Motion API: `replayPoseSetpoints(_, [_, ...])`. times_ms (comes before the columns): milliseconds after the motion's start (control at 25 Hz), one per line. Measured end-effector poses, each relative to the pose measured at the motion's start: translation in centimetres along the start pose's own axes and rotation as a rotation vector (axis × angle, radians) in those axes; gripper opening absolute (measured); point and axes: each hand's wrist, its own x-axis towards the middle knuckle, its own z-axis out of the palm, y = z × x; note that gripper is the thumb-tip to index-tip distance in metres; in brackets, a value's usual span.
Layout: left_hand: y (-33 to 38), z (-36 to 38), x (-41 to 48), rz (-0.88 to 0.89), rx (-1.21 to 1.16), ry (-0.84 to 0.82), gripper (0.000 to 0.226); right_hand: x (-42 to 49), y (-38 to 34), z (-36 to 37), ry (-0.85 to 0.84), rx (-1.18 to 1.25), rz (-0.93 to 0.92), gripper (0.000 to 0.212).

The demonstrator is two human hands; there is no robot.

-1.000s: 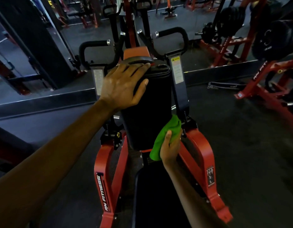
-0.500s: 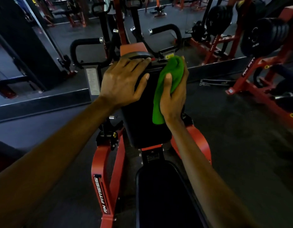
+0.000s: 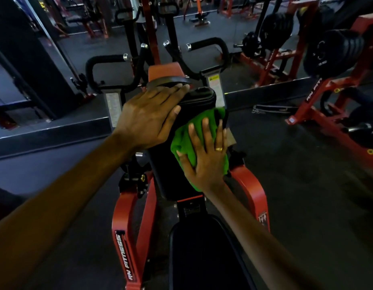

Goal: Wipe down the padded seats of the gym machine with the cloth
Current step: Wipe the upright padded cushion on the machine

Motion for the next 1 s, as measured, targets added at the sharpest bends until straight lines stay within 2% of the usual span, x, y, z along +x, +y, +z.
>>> replayPoseSetpoints(160, [0.1, 0.4, -0.1, -0.027, 0.016, 0.038, 0.041, 4.2, 0.3, -0.5, 0.03, 0.082, 0.004, 0.069])
replayPoseSetpoints(360, [0.1, 0.6, -0.2, -0.018, 0.036, 0.065, 0.04, -1.3, 1.5, 0.6, -0.025, 0.009, -0.036, 0.075])
replayPoseSetpoints(440, [0.2, 0.6, -0.2, -0.025, 0.018, 0.07, 0.04, -1.6, 1.1, 0.1, -0.041, 0.029, 0.015, 0.068])
replayPoseSetpoints(560, [0.1, 0.6, -0.1, -0.036, 0.01, 0.084, 0.039, 3.8, -1.1, -1.2, 0.006, 0.123, 0.136, 0.068])
replayPoseSetpoints(680, [0.0, 0.5, -0.1, -0.034, -0.022, 0.088, 0.038, 8.1, -1.4, -1.8, 0.089, 0.185, 0.146, 0.065])
replayPoseSetpoints(760, [-0.4, 0.2, 0.0, -0.012, -0.088, 0.038, 0.04, 5.7, -0.7, -1.3, 0.095, 0.174, 0.15, 0.066])
replayPoseSetpoints(880, [-2.3, -0.4, -0.3, 0.093, -0.188, -0.013, 0.043, -1.7, -0.4, -0.3, -0.023, 0.101, 0.179, 0.067])
replayPoseSetpoints(1000, [-3.3, -0.2, -0.8, 0.127, -0.159, -0.004, 0.044, -0.7, -0.4, -0.8, -0.043, 0.089, 0.17, 0.067])
